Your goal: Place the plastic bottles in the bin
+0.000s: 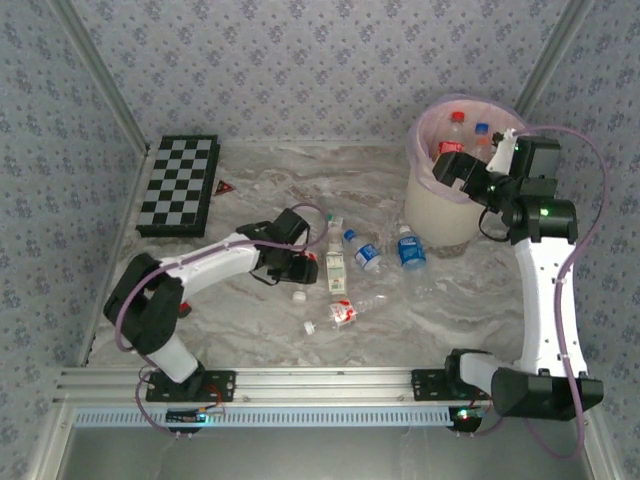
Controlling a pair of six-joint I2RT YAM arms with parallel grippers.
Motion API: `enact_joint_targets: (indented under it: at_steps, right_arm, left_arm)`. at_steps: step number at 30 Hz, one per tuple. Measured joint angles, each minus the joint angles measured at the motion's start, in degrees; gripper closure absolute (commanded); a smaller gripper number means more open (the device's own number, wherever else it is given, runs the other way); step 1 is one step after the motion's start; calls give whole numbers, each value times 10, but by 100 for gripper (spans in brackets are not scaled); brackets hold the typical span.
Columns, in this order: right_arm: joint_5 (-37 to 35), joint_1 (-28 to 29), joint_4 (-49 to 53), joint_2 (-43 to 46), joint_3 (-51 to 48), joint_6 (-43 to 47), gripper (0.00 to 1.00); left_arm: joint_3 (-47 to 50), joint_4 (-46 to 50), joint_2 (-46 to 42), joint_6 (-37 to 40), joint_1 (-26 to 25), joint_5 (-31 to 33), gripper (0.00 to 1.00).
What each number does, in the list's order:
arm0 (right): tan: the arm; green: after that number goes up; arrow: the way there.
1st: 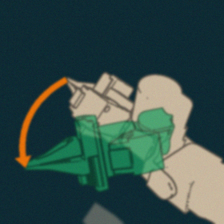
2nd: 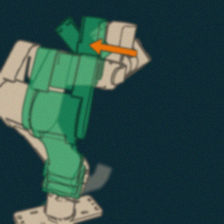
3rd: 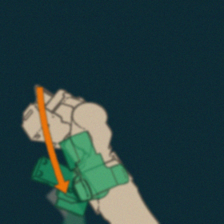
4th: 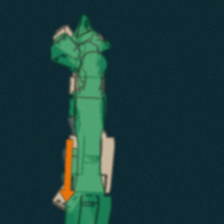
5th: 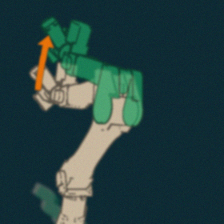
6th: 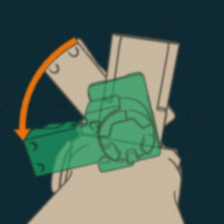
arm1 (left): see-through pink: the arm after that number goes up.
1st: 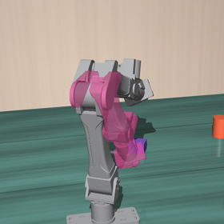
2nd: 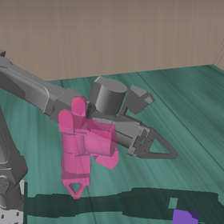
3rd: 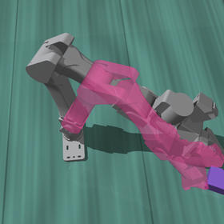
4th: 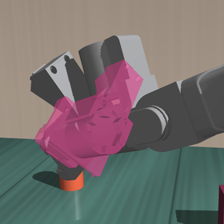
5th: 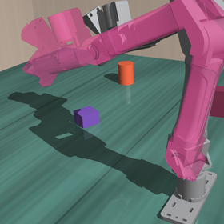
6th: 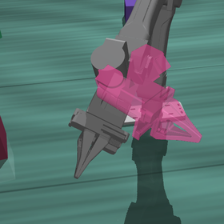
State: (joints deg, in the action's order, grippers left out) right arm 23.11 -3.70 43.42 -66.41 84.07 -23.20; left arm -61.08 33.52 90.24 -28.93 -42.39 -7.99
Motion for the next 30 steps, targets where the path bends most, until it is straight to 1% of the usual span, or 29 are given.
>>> enact_joint_targets:
  at_steps: [1,2,4,6,9,12,16,19,22,24,27,30]
  right_arm:
    - [14,6,-11,4,-5,-5,1]
    - [34,18,-27,7,-10,-11,3]
    - [63,49,-55,5,-18,-22,11]
    - [74,93,-76,-8,-17,-23,13]
    - [81,162,-103,-42,-17,-18,12]
    - [107,204,-137,-79,-17,-20,8]
    - [115,215,-154,-113,-13,-23,3]
    - [112,216,-153,-144,1,-22,1]
    - [112,217,-153,-172,15,-17,2]
    - [116,217,-154,-189,23,-14,8]
    - [129,218,-153,-214,39,-11,23]
    - [136,217,-152,-225,46,-10,34]
  left_arm:
    - [-1,7,-15,4,0,5,45]
    - [-4,16,-35,10,3,12,47]
    - [-16,18,-68,24,11,17,50]
    - [-29,-4,-93,34,24,13,51]
    - [-38,-79,-111,39,43,-26,51]
    - [-38,-167,-103,39,45,-97,50]
    - [-38,-223,-86,43,37,-168,49]
    - [-39,-235,-83,52,29,-196,49]
    - [-39,-243,-83,60,20,-215,49]
    - [-39,-245,-83,66,14,-224,49]
    - [-39,-245,-83,70,10,-231,49]
    - [-39,-243,-83,75,10,-231,48]
